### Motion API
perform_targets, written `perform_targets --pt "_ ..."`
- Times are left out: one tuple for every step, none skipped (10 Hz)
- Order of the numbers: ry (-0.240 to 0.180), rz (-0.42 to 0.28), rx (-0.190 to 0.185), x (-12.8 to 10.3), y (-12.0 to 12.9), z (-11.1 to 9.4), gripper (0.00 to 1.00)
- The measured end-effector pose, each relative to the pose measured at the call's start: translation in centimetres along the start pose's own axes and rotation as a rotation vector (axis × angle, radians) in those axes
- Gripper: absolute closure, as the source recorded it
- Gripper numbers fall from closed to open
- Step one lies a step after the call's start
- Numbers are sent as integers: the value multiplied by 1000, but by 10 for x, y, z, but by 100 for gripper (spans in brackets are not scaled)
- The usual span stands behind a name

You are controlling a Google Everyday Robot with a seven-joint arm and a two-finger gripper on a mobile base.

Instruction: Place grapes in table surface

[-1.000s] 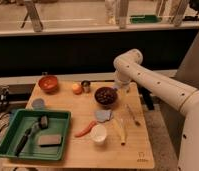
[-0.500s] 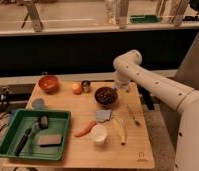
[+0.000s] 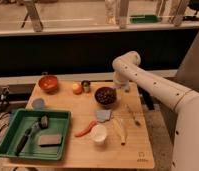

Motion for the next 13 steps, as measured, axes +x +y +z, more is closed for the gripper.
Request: perform_targets --pt "-1 10 1 4 -1 -1 21" --pt "-4 16 1 5 -2 2 20" --pt "-11 19 -2 2 -1 8 20" --pt "-15 21 -3 0 -2 11 20" --pt "-20 30 -4 -2 -2 14 21" --pt "-25 39 -6 -3 -2 14 26" --pt "-26 49 -7 -3 -2 13 34" --pt "-29 55 -7 -1 -2 12 39" --pt "-32 59 -9 -1 -2 17 38" --pt "-37 58 -7 -3 -2 20 39" --pt "-45 62 -9 -5 -2 21 44" --pt "-44 66 -7 -1 -1 18 54" --pt "-45 64 -5 0 -2 12 64"
